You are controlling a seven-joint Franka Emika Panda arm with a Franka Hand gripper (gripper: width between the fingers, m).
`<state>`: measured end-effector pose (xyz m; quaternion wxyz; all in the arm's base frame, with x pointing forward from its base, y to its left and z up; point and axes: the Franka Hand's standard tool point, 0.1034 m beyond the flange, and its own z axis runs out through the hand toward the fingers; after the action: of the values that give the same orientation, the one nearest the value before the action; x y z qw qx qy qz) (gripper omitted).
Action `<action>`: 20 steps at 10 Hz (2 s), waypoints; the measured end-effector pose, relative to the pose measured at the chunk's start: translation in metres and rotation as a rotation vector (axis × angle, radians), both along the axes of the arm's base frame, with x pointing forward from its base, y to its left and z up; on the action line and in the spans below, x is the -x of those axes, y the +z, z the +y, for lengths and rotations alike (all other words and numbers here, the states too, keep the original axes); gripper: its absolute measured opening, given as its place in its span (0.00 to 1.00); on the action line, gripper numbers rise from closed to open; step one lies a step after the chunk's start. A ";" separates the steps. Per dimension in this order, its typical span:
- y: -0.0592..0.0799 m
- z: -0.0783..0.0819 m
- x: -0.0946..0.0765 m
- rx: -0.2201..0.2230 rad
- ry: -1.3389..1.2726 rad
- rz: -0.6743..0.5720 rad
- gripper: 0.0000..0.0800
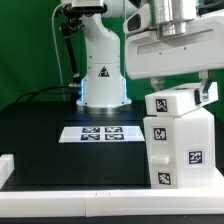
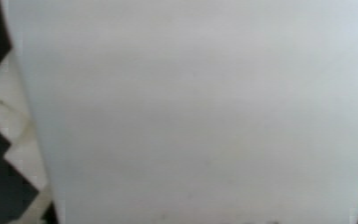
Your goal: Assemble cabinet
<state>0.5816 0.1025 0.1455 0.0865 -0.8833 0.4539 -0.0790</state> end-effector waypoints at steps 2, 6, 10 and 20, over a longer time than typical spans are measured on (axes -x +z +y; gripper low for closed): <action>0.001 0.008 0.004 -0.054 -0.196 0.039 0.68; 0.001 0.014 0.006 -0.140 -0.464 0.083 0.68; 0.001 0.019 0.007 -0.182 -0.544 0.097 0.92; 0.035 0.018 -0.001 -0.147 -0.106 0.018 1.00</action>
Offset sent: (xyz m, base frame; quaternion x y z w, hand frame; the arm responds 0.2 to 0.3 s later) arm -0.0030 0.0109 0.0019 -0.0295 -0.0190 0.2398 0.9702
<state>0.5830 0.1207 0.1805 0.1428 -0.8500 0.5053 -0.0421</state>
